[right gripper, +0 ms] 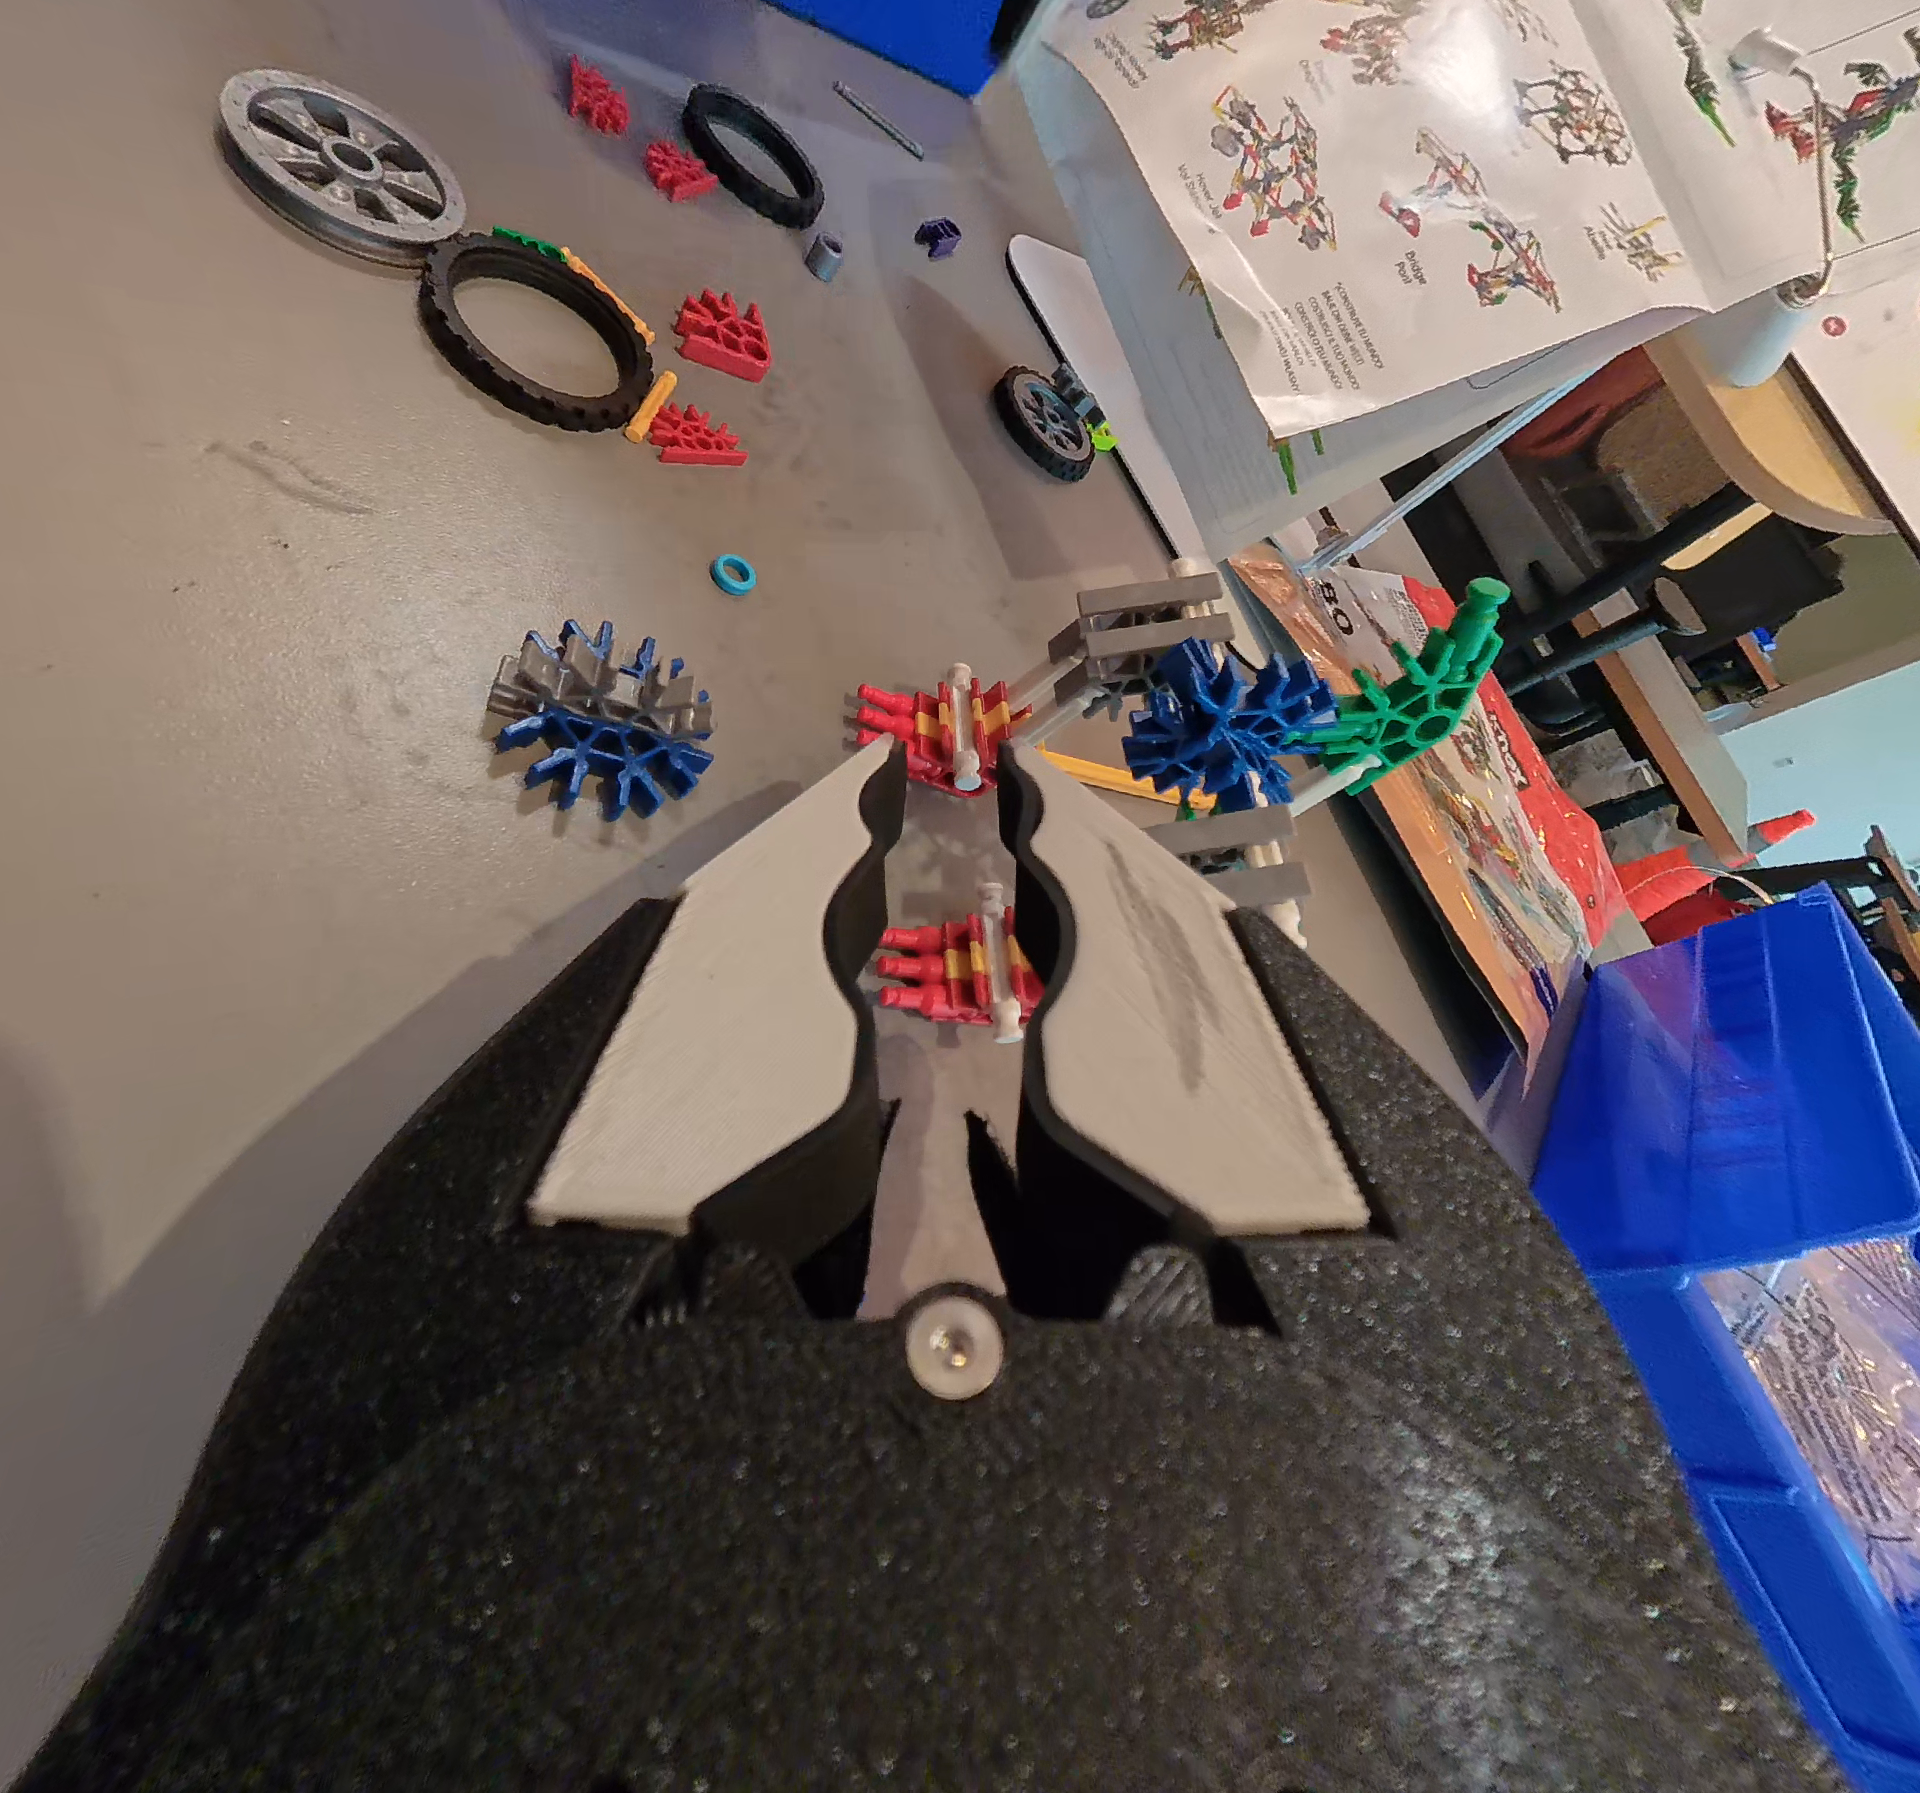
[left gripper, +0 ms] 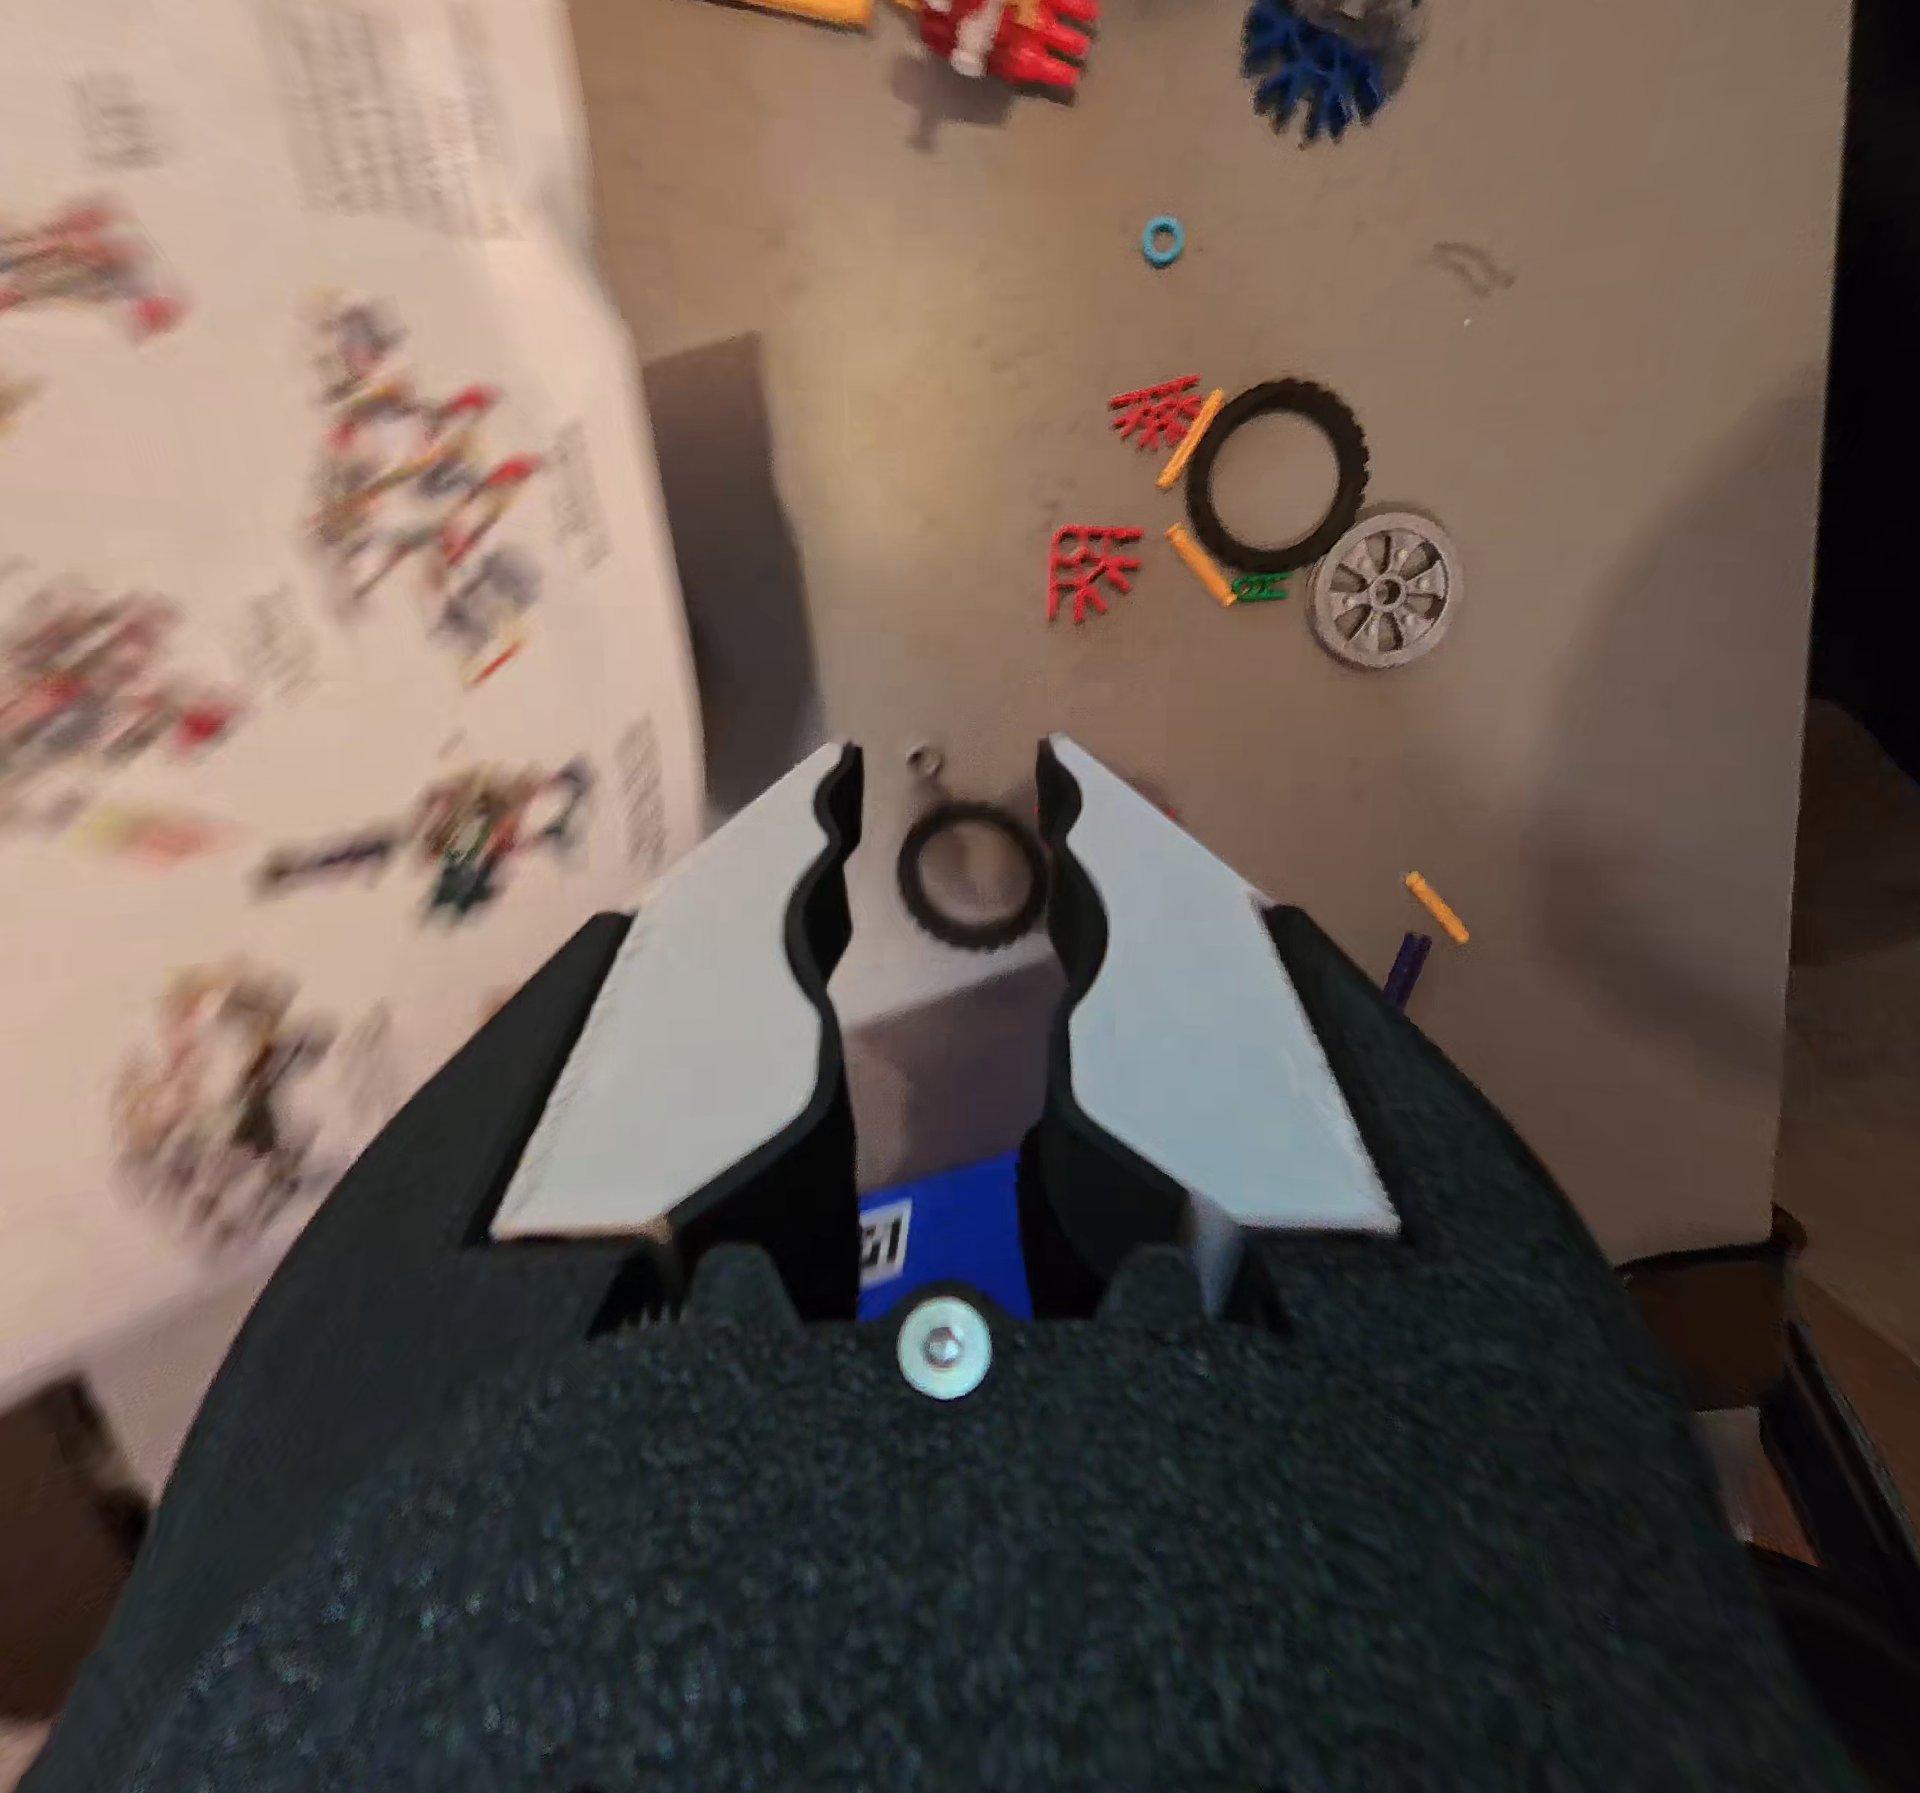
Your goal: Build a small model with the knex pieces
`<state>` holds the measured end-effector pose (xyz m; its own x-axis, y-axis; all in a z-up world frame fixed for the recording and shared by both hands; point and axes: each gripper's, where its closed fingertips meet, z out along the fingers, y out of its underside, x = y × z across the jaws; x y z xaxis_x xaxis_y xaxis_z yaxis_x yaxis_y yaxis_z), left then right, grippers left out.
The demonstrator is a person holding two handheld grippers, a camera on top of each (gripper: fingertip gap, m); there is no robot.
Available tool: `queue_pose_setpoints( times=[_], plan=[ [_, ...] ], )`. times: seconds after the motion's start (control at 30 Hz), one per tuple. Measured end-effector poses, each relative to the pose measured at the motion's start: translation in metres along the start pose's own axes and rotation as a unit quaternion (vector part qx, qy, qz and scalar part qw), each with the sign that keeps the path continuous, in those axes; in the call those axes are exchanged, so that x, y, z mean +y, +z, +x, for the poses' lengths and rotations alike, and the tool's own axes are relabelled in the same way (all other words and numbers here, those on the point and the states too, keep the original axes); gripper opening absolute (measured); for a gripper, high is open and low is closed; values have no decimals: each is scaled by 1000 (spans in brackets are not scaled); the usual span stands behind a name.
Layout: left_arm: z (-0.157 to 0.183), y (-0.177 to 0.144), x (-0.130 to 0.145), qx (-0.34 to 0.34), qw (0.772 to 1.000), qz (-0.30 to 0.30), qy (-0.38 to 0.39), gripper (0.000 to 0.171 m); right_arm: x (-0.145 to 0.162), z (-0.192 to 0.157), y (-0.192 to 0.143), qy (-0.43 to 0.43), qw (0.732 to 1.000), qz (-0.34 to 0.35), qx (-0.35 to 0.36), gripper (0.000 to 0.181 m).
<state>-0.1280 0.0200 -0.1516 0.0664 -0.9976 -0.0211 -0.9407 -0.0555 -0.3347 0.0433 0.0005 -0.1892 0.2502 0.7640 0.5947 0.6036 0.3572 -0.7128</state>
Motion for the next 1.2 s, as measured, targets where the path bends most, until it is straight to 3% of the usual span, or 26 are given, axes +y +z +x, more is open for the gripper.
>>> queue_pose_setpoints(
  times=[0.13, 0.27, 0.33, 0.43, 0.57, 0.83, 1.2],
  plan=[
    [-23, -72, 35, -93, 993, 43, -57, 28, 1, -1, 1, -2, 1000, -3, -1, 17],
    [-46, -118, 102, -187, 974, 26, -124, 26, 2, -1, 2, -4, 1000, -8, -2, 17],
    [-47, -118, 121, -176, 970, 52, -158, 25, 3, -2, 3, -6, 1000, -13, -2, 17],
    [-59, -95, 167, -186, 964, 13, -191, 26, 5, -2, 4, -9, 1000, -22, -3, 17],
    [-84, -62, 199, -185, 954, 19, -234, 29, 7, -3, 6, -11, 999, -31, -2, 17],
    [-104, -10, 216, -148, 964, 6, -219, 37, 11, -2, 9, -10, 999, -45, -1, 16],
    [-102, -4, 202, -129, 980, 34, -147, 30, 11, -2, 9, -10, 999, -45, 0, 16]
  ],
)
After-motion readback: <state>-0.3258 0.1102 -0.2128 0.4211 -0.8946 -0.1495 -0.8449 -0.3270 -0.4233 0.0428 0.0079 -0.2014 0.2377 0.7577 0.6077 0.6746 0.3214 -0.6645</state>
